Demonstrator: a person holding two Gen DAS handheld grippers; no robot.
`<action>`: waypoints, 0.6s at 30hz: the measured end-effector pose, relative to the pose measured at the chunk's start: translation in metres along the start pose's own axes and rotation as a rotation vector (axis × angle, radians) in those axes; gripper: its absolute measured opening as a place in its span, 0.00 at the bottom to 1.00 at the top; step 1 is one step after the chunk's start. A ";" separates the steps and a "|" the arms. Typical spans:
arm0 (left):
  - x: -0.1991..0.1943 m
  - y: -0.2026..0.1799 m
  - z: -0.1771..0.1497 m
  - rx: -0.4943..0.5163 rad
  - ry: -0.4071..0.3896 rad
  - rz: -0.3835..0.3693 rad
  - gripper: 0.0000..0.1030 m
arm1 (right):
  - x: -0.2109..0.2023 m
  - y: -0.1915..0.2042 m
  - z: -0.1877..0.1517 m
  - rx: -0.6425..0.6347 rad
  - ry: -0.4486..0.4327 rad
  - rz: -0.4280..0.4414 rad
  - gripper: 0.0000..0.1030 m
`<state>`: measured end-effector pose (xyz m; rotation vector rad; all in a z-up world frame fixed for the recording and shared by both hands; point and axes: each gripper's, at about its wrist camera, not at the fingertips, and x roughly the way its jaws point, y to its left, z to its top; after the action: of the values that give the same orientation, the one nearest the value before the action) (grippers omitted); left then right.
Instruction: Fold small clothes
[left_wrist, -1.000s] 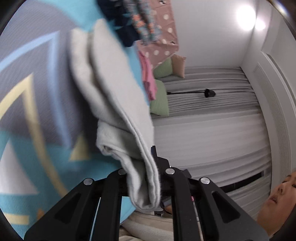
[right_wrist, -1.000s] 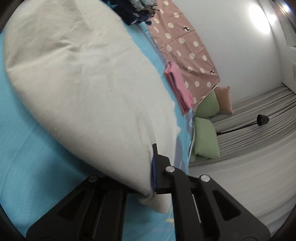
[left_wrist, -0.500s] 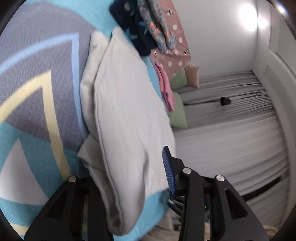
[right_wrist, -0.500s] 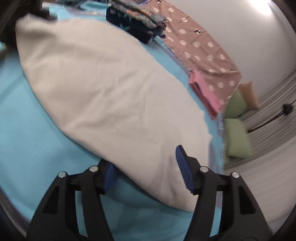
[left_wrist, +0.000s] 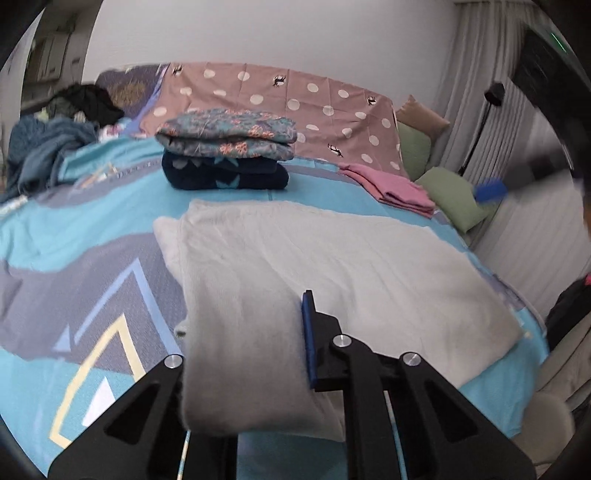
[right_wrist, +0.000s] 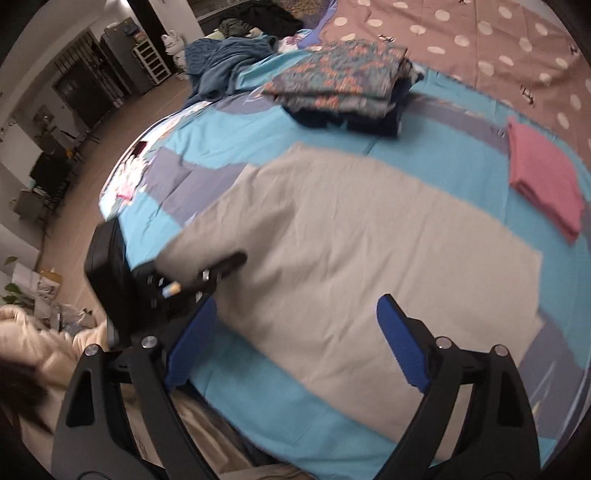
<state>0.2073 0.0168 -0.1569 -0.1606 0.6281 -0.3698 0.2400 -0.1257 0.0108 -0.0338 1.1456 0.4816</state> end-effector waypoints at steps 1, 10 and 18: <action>-0.001 -0.005 0.001 0.038 -0.007 0.016 0.11 | 0.003 0.003 0.013 0.002 0.010 0.006 0.89; 0.003 -0.054 0.006 0.306 -0.032 0.129 0.11 | 0.130 0.052 0.113 -0.156 0.384 -0.001 0.91; 0.013 -0.071 0.007 0.404 0.000 0.182 0.11 | 0.183 0.105 0.110 -0.347 0.584 -0.310 0.90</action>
<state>0.2009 -0.0536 -0.1405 0.2815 0.5514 -0.3138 0.3542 0.0620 -0.0809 -0.6820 1.5791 0.3962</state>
